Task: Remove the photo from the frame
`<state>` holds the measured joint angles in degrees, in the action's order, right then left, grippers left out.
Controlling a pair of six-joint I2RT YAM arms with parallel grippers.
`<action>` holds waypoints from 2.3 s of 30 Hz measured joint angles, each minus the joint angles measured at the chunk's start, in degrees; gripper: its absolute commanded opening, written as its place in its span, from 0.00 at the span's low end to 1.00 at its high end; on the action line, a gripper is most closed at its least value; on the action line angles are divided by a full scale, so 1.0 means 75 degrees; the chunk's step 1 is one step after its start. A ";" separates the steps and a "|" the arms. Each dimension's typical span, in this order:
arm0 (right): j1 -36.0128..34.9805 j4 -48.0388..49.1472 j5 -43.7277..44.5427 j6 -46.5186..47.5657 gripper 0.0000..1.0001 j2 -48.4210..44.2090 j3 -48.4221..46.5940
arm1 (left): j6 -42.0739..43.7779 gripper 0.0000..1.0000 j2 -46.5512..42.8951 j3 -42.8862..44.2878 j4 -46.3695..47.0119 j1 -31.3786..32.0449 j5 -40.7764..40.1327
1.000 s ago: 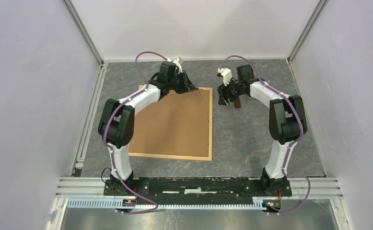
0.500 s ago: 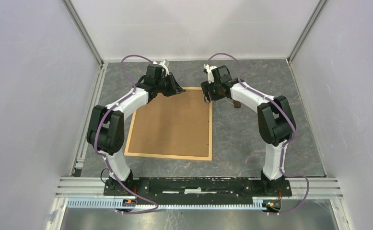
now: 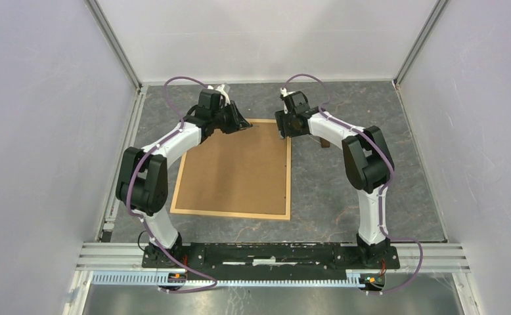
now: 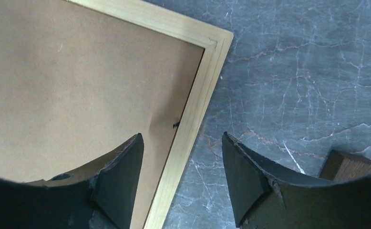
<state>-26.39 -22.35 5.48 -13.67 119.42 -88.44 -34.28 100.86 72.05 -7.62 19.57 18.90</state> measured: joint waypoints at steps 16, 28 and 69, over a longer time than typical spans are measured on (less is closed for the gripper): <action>-0.0020 0.0070 0.0428 -0.0283 0.47 0.0440 -0.0277 | 0.0000 0.02 0.0000 -0.0035 0.0000 -0.0035 -0.0090; 0.0017 0.0204 0.0393 -0.0498 0.20 0.0428 -0.0163 | 0.0006 0.02 0.0000 -0.0035 -0.0003 -0.0082 -0.0087; 0.0484 0.0108 -0.0857 -0.1440 0.49 0.0437 -0.0376 | 0.0152 0.02 0.0000 -0.0312 -0.0015 -0.0105 0.0082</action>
<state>-22.76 -21.54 -0.95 -24.47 122.69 -91.26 -33.15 100.86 69.71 -7.73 18.79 19.51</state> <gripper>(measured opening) 0.529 0.268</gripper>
